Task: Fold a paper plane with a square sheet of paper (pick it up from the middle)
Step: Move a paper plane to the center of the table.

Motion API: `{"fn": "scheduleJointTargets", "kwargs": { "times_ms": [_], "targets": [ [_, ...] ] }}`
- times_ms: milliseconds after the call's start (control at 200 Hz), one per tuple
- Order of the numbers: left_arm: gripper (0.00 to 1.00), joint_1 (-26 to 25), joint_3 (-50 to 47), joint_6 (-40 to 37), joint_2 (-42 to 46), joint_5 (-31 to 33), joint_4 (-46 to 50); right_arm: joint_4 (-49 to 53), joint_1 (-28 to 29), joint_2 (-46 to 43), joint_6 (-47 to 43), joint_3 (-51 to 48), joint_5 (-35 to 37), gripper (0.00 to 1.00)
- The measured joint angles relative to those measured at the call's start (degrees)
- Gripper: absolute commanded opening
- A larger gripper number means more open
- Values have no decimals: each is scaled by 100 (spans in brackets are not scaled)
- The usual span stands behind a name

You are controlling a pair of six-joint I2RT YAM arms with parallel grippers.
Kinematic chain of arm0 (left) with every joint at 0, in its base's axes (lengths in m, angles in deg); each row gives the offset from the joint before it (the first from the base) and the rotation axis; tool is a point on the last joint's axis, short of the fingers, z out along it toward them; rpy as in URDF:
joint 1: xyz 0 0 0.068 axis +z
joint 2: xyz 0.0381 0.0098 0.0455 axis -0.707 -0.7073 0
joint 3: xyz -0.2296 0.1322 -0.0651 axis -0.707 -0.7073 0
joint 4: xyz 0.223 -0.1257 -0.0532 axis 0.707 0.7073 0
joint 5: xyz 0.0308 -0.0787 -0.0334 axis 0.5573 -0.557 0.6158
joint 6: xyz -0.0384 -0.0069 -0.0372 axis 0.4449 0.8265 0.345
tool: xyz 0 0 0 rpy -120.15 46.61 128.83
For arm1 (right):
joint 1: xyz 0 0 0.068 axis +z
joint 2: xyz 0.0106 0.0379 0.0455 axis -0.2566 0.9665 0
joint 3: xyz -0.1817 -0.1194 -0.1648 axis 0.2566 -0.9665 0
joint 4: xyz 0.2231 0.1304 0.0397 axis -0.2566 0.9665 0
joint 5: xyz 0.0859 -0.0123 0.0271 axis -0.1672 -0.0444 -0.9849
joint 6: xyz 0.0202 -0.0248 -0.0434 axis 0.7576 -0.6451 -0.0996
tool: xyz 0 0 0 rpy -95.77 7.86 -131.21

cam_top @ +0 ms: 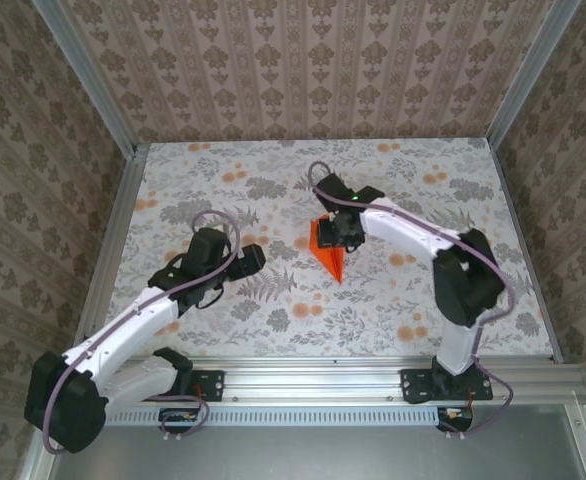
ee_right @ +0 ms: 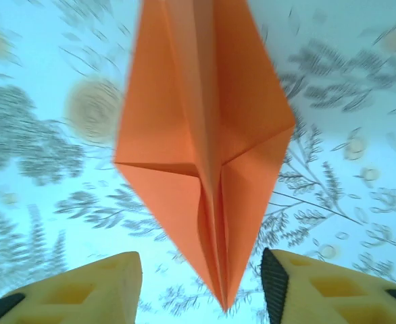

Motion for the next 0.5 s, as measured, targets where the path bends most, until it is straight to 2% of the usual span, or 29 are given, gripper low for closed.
{"fn": "scheduleJointTargets", "kwargs": {
  "times_ms": [135, 180, 270, 350, 500],
  "targets": [
    [100, 122, 151, -232, 94, 391, 271, -83, 0, -1040, -101, -133, 398, 56],
    [100, 166, 175, -317, 101, 566, 374, -133, -2, -1364, -144, -245, 616, 62],
    [100, 350, 210, -507, 101, 901, 588, -400, -46, -2184, -339, -756, 1281, 80],
    [100, 745, 254, -662, 46, 1226, 756, -739, -214, -2966, -501, -1419, 1888, 99],
    [100, 1615, 310, -960, -188, 1810, 802, -1871, -999, -4183, -1038, -3047, 2684, 100]
  ]
}}
